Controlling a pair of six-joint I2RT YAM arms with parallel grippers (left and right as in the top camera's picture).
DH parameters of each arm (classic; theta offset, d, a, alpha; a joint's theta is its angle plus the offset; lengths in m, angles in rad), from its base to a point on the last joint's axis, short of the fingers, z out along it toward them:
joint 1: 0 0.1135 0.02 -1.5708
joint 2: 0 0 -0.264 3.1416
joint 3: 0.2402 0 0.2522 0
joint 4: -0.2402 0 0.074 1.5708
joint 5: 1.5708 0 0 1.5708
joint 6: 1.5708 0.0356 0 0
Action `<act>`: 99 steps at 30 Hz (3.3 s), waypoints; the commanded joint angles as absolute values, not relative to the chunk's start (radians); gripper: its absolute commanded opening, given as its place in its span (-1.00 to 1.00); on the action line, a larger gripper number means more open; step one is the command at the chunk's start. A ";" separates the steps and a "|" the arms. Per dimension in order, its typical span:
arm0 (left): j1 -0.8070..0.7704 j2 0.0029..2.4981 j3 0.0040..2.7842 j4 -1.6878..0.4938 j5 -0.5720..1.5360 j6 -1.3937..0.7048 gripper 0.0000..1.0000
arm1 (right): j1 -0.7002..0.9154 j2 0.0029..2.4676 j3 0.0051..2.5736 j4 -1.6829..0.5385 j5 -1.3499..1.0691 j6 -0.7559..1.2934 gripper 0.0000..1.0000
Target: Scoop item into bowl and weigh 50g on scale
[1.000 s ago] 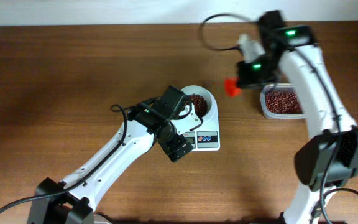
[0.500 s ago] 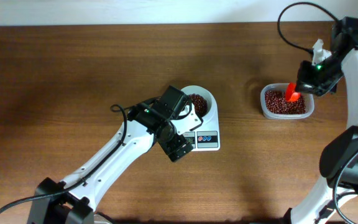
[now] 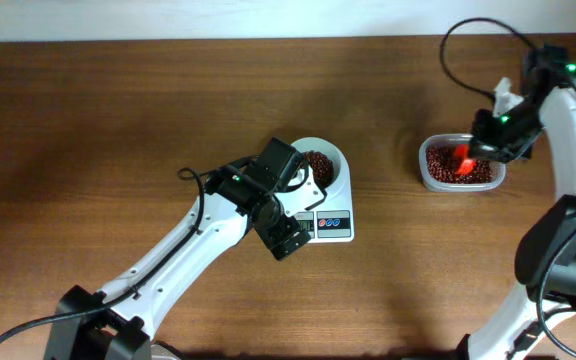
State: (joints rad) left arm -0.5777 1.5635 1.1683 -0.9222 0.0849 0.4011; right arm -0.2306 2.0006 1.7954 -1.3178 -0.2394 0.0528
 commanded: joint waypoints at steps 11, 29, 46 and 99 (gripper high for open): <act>-0.580 1.557 1.161 -0.921 0.081 0.414 0.99 | -0.336 2.000 1.862 -1.335 -0.552 0.019 -0.92; -0.580 1.557 1.161 -0.921 0.081 0.414 0.99 | -0.027 2.000 1.904 -1.315 -0.831 -0.214 -0.92; -0.580 1.557 1.161 -0.921 0.081 0.414 0.99 | 0.294 2.000 1.913 -1.214 -0.496 -0.434 -0.92; -0.580 1.557 1.161 -0.921 0.081 0.414 0.98 | 0.379 1.999 1.913 -1.144 -0.336 -0.467 -0.92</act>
